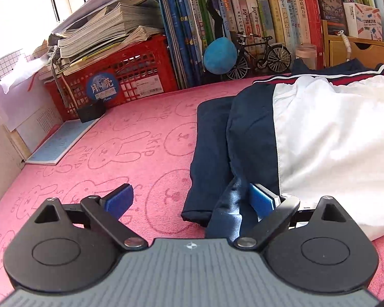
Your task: Fold clothes
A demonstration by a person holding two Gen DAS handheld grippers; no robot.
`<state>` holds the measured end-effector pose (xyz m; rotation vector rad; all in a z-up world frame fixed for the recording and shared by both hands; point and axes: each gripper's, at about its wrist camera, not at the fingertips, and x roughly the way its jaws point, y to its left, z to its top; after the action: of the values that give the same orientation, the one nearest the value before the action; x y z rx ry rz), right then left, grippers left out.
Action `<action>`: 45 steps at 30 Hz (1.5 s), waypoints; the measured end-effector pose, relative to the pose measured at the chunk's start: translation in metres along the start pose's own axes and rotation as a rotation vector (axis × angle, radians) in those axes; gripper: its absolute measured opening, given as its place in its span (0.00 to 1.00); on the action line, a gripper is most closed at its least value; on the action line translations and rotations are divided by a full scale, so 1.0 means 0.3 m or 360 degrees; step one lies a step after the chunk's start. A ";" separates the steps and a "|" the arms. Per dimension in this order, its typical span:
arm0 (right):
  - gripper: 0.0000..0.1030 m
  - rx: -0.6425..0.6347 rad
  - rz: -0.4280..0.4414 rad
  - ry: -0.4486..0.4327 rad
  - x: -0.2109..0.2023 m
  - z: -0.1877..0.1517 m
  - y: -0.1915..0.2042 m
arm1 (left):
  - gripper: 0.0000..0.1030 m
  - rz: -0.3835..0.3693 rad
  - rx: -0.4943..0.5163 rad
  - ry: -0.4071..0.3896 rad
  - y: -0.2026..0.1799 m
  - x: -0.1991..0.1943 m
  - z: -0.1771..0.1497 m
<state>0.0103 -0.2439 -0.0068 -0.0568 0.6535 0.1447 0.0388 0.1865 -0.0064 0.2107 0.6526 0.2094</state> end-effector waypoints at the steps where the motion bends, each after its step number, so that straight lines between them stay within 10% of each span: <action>1: 0.23 -0.0040 -0.0099 0.0012 -0.016 0.008 -0.028 | 0.94 0.0024 0.0017 -0.0012 -0.004 -0.012 0.001; 4: 0.54 -0.0285 0.0007 -0.0079 -0.077 0.033 -0.041 | 0.87 -0.0005 0.0067 -0.0135 -0.031 -0.081 0.009; 9: 0.96 -0.0489 0.0650 -0.0328 -0.104 0.120 0.139 | 0.92 -0.0388 0.0134 -0.0331 -0.165 -0.196 0.079; 15: 1.00 -0.0888 0.0961 -0.0163 0.065 0.093 0.469 | 0.92 -0.0550 0.0366 -0.0338 -0.382 -0.137 0.168; 20: 1.00 -0.0912 0.1049 -0.0029 0.113 0.096 0.497 | 0.91 -0.0440 0.0584 -0.0148 -0.538 0.085 0.264; 29: 1.00 -0.0880 0.1096 0.0034 0.141 0.104 0.484 | 1.00 -0.0415 0.0312 0.0017 -0.491 0.368 0.401; 45: 1.00 -0.0892 0.1091 0.0029 0.129 0.090 0.478 | 0.98 -0.0353 0.0429 -0.0222 -0.505 0.294 0.333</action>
<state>0.0353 -0.0949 -0.0099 -0.3737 0.6137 0.9883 0.1881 0.0513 -0.0191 0.4056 0.5590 -0.1073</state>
